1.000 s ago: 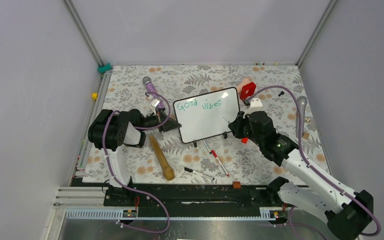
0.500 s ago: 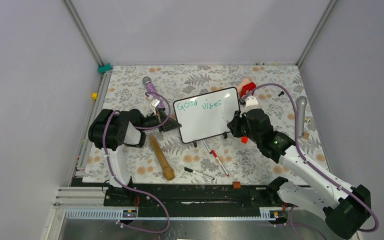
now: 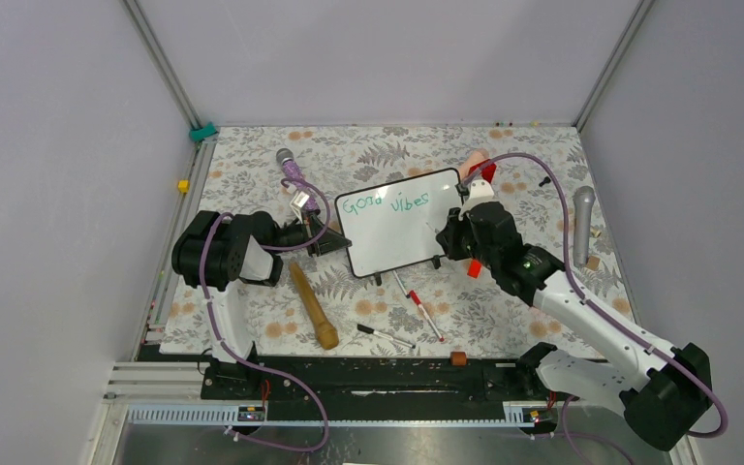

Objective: Write a sentence on the whiteboard

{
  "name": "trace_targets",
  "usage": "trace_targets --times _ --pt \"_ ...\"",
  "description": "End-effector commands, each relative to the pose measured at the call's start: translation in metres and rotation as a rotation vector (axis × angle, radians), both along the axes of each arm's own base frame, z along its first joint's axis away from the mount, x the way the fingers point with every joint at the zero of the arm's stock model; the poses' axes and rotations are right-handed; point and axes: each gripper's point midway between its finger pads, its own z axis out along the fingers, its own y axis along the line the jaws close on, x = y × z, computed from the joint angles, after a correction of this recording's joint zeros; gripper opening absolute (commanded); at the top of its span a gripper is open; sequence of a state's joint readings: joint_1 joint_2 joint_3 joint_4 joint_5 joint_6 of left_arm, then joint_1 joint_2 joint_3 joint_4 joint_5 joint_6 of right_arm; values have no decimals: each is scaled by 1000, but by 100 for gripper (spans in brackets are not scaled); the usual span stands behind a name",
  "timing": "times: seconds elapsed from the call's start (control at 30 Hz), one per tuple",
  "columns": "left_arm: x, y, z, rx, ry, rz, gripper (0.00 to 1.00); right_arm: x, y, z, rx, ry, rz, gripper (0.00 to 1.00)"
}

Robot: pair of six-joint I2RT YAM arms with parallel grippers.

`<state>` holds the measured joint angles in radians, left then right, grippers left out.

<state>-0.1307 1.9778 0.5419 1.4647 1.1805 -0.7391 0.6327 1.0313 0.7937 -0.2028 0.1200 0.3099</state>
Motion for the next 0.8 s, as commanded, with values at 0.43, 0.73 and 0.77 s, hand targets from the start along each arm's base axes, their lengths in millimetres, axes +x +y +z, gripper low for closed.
trace_targets --times 0.43,0.73,0.77 --pt "3 0 -7 13 -36 -4 0 17 -35 30 -23 -39 -259 0" --pt "2 0 -6 12 -39 -4 0 16 -32 32 -10 -29 -249 0" --pt "2 0 -7 13 -37 -5 0 17 -32 32 -11 -27 -249 0"
